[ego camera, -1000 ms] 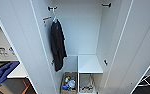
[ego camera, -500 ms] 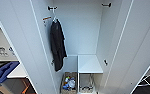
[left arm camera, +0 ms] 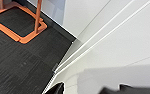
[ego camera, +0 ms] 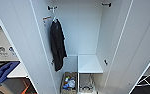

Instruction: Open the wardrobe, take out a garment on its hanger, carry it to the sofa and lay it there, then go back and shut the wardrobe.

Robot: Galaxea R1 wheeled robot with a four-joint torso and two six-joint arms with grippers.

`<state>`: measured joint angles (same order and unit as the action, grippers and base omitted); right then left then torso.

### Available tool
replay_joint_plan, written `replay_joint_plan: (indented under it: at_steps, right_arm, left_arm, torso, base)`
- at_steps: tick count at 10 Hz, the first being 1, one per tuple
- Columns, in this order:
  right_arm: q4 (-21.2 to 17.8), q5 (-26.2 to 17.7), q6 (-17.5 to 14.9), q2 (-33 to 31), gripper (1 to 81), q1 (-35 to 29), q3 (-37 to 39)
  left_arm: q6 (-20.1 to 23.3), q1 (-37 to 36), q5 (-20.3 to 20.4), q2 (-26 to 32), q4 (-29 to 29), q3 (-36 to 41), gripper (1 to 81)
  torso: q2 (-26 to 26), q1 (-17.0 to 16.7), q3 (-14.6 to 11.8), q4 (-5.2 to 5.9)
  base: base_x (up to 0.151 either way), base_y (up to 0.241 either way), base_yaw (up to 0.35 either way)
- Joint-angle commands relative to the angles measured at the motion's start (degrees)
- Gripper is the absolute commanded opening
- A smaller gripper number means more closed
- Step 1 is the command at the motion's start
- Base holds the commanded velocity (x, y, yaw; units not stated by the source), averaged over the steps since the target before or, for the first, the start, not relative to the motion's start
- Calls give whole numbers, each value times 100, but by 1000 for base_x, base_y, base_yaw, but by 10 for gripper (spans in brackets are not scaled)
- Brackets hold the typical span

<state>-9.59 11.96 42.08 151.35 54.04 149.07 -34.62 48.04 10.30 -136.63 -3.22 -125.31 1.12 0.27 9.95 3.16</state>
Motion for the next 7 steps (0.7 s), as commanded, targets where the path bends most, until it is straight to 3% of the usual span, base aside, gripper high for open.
replay_joint_plan:
  at_steps: [1,4,7]
  right_arm:
    - [79,-88,37,64,811,-529,-378]
    - [300,-88,28,468,811,-425,-467]
    - [511,-62,28,926,811,-626,-397]
  left_arm:
    - [8,-651,-81,-73,75,-29,811]
    - [26,-590,-221,-767,303,-81,811]
    - [26,-589,-230,-1592,392,-712,811]
  torso:
    - [0,0,0,0]
    - [-2,0,2,0]
    - [-2,0,2,0]
  base:
    - [0,0,0]
    - [0,0,0]
    - [0,0,0]
